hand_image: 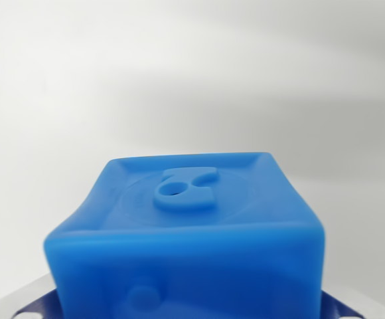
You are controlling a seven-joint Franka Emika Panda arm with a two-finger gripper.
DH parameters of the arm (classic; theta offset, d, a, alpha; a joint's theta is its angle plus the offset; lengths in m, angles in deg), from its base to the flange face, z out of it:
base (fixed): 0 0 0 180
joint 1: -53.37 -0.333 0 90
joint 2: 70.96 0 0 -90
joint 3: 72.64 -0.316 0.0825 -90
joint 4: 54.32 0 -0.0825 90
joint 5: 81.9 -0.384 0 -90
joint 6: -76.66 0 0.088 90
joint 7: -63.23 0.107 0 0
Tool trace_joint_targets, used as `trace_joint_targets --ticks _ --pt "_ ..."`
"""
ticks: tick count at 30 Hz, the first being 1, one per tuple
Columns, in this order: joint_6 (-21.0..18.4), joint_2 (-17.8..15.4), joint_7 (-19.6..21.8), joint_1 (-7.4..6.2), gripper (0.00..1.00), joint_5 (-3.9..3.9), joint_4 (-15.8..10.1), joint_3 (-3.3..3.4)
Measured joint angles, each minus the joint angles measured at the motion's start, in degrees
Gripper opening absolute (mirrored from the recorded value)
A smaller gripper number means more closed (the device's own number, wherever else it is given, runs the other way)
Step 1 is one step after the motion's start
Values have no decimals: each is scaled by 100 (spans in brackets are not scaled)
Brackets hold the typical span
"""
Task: Stack cube
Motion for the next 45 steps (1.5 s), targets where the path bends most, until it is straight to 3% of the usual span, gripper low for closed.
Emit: trace_joint_targets --ticks 45 --pt "191 -1363 -1237 -185 0 30 -1563 -210"
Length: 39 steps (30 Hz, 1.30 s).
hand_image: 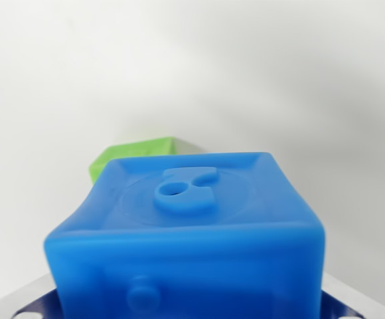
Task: Stack cube
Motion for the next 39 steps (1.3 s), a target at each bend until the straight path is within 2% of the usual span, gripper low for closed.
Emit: trace_joint_targets --ticks 28,32,39 --pt "7 -789 -702 -136 0 -17 -775 -149" --pt "114 -743 -712 -146 0 -17 -818 -152" --pt "480 -369 -712 -147 0 -5 -867 -152"
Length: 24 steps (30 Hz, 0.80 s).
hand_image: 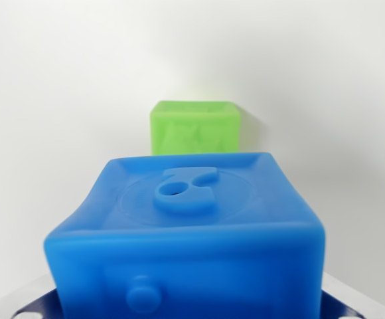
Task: Stack cube
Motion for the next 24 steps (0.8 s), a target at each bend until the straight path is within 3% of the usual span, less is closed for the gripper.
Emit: trace_joint_targets --ticks 24 --pt "856 822 90 -7 0 141 -23 33"
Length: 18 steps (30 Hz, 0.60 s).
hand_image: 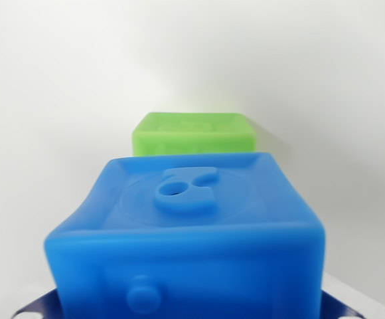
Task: Stack cube
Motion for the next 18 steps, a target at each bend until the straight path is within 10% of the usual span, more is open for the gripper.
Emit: trace_joint_targets --ticks 18 --pt "352 385 40 -50 0 53 33 60"
